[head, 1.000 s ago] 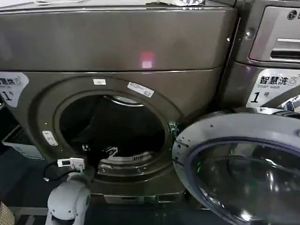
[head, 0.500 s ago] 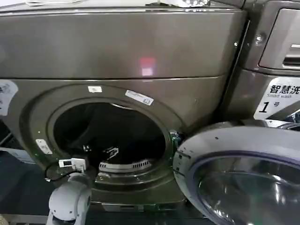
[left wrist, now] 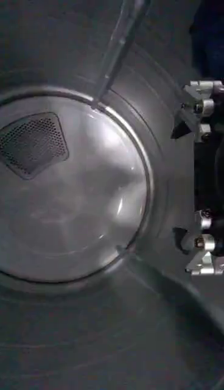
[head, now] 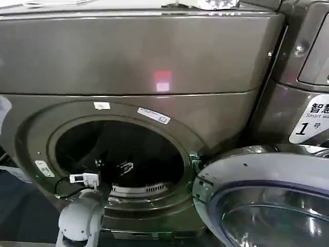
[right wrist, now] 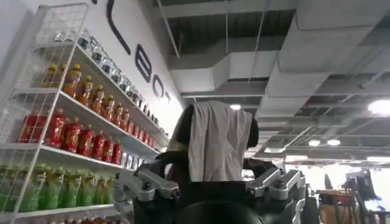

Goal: Grasp the clothes from the dryer.

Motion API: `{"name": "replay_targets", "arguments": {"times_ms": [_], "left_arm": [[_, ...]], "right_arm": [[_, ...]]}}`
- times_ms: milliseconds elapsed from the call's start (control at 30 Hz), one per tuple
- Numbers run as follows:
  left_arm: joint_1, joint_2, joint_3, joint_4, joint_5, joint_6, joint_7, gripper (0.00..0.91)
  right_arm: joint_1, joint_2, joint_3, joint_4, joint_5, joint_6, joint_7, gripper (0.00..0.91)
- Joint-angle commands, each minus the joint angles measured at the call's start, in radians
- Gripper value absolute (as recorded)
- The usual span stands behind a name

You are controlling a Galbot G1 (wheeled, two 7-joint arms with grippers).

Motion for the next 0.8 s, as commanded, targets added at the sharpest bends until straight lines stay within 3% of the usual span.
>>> {"name": "replay_targets", "arguments": {"times_ms": [33,167,233,267,333,367,400,533,800], "left_arm": [[-0.229,0.003,-0.011,0.185,0.574,-0.373,0.611,0.907],[-0.297,-0.001,-0.043,0.229,0.631,-0.579,0.79,0.907],[-0.334,0.0,-0.049,0.26,0.575,-0.582,0.918,0.907],[-0.356,-0.002,-0.056,0.288,0.583,-0.707,0.918,0.907],[-0.398,-0.007,-0.072,0.349,0.583,-0.846,0.92,0.907],[-0.415,-0.009,-0.074,0.375,0.596,-0.866,0.92,0.907],[-0.427,-0.009,-0.071,0.391,0.623,-0.994,0.92,0.907],[-0.45,-0.018,-0.049,0.425,0.761,-1.047,0.921,0.907],[-0.499,-0.019,0.007,0.528,0.783,-1.049,0.92,0.907]], "right_arm": [[-0.002,0.001,-0.004,0.005,0.0,0.002,-0.001,0.907],[-0.009,0.004,-0.002,0.007,-0.001,0.002,-0.001,0.907],[-0.01,0.005,-0.004,0.011,0.0,0.001,-0.001,0.907],[-0.011,0.006,-0.006,0.014,0.0,0.001,0.0,0.907],[-0.016,0.008,-0.006,0.018,0.0,0.001,-0.001,0.907],[-0.018,0.01,-0.006,0.02,0.0,0.002,-0.001,0.907],[-0.019,0.013,-0.006,0.023,0.0,0.002,-0.001,0.907],[-0.024,0.016,-0.008,0.023,0.0,0.003,-0.001,0.907],[-0.029,0.015,-0.004,0.02,-0.001,0.006,-0.002,0.907]]}}
